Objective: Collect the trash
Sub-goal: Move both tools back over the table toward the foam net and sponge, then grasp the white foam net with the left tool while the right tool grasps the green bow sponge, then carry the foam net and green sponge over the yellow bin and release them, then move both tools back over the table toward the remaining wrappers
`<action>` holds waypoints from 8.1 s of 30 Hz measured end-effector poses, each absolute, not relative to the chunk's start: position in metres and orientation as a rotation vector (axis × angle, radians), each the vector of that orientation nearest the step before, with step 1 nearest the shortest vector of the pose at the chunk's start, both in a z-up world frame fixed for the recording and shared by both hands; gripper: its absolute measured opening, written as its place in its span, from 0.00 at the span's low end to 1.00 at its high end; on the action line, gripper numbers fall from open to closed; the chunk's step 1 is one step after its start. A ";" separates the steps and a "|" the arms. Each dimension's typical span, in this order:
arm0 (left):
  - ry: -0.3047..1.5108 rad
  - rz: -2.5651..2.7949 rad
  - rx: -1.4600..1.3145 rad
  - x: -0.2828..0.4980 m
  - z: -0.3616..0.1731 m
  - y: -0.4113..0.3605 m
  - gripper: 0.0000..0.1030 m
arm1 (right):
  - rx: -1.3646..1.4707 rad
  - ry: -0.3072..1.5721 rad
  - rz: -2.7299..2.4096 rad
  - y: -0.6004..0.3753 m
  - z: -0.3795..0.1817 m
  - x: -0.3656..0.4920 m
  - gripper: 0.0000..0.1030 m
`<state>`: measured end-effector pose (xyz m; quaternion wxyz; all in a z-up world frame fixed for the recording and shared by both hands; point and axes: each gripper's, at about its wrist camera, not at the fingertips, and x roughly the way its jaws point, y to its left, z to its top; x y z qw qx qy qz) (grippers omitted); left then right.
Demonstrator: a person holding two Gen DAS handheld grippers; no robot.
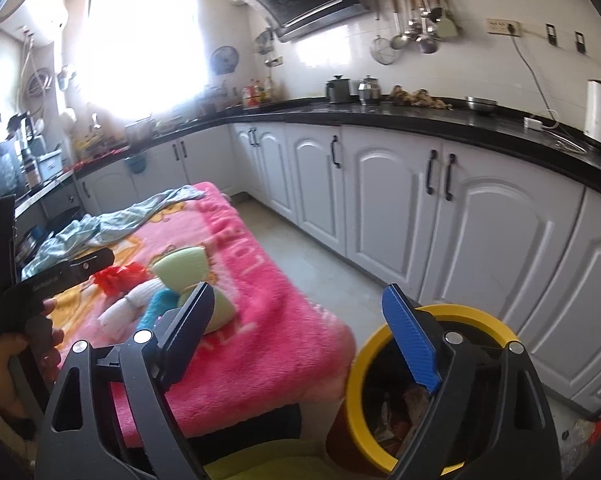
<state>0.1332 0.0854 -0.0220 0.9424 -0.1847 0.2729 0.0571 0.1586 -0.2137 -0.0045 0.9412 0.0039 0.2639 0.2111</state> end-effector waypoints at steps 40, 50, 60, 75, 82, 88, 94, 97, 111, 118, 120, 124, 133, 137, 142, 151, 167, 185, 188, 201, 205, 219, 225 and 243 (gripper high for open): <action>0.740 0.121 -0.316 0.137 -0.088 0.150 0.52 | -0.225 0.813 0.710 -0.033 -0.098 0.270 0.92; 0.822 0.115 -0.261 0.148 -0.107 0.143 0.27 | -0.235 0.910 0.762 -0.022 -0.120 0.282 0.70; 0.826 0.063 -0.273 0.145 -0.104 0.141 0.12 | -0.205 0.848 0.774 -0.036 -0.102 0.271 0.63; 0.741 0.006 -0.297 0.131 -0.068 0.131 0.11 | -0.146 0.755 0.738 -0.070 -0.062 0.248 0.63; 0.707 -0.011 -0.286 0.125 -0.053 0.121 0.11 | -0.115 0.707 0.713 -0.094 -0.042 0.231 0.63; 0.667 -0.037 -0.278 0.120 -0.037 0.106 0.11 | -0.078 0.663 0.678 -0.124 -0.026 0.216 0.63; 0.634 -0.063 -0.263 0.117 -0.024 0.090 0.11 | -0.052 0.631 0.640 -0.156 -0.014 0.203 0.63; 0.620 -0.078 -0.255 0.116 -0.017 0.081 0.11 | -0.035 0.614 0.618 -0.170 -0.009 0.198 0.63; 0.589 -0.170 -0.240 0.132 0.005 0.028 0.11 | 0.045 0.531 0.510 -0.239 0.014 0.186 0.63; 0.574 -0.246 -0.198 0.144 0.015 -0.013 0.11 | 0.077 0.513 0.445 -0.275 0.014 0.178 0.63; 0.570 -0.269 -0.183 0.148 0.018 -0.026 0.11 | 0.088 0.502 0.426 -0.284 0.014 0.176 0.63; 0.556 -0.305 -0.162 0.154 0.023 -0.050 0.11 | 0.115 0.479 0.390 -0.304 0.017 0.173 0.63; 0.578 -0.405 -0.112 0.176 0.015 -0.110 0.11 | 0.157 0.440 0.270 -0.354 0.016 0.167 0.64; 0.596 -0.437 -0.092 0.183 0.005 -0.132 0.11 | 0.170 0.446 0.209 -0.375 0.009 0.167 0.64; 0.624 -0.468 -0.081 0.194 -0.009 -0.154 0.11 | 0.182 0.462 0.166 -0.390 -0.003 0.169 0.64; 0.694 -0.480 -0.038 0.209 -0.042 -0.180 0.11 | 0.214 0.551 0.131 -0.401 -0.036 0.186 0.65; 0.799 -0.474 -0.018 0.227 -0.090 -0.195 0.32 | 0.281 0.657 0.099 -0.407 -0.084 0.208 0.78; 0.720 -0.314 -0.085 0.209 -0.058 -0.132 0.89 | 0.177 0.551 0.153 -0.369 -0.045 0.188 0.86; 0.697 -0.288 -0.097 0.201 -0.049 -0.118 0.89 | 0.149 0.532 0.172 -0.357 -0.037 0.182 0.87; 0.612 -0.154 -0.182 0.164 -0.018 -0.040 0.89 | 0.060 0.444 0.257 -0.301 -0.003 0.155 0.93; 0.583 -0.119 -0.195 0.155 -0.010 -0.021 0.89 | 0.040 0.439 0.288 -0.286 0.004 0.149 0.93; 0.515 -0.016 -0.232 0.124 0.006 0.034 0.89 | -0.039 0.428 0.423 -0.221 0.013 0.128 0.94; 0.506 0.031 -0.251 0.117 0.006 0.055 0.89 | -0.080 0.443 0.490 -0.191 0.009 0.122 0.94; 0.519 0.166 -0.300 0.109 -0.013 0.117 0.89 | -0.176 0.515 0.612 -0.122 -0.019 0.113 0.94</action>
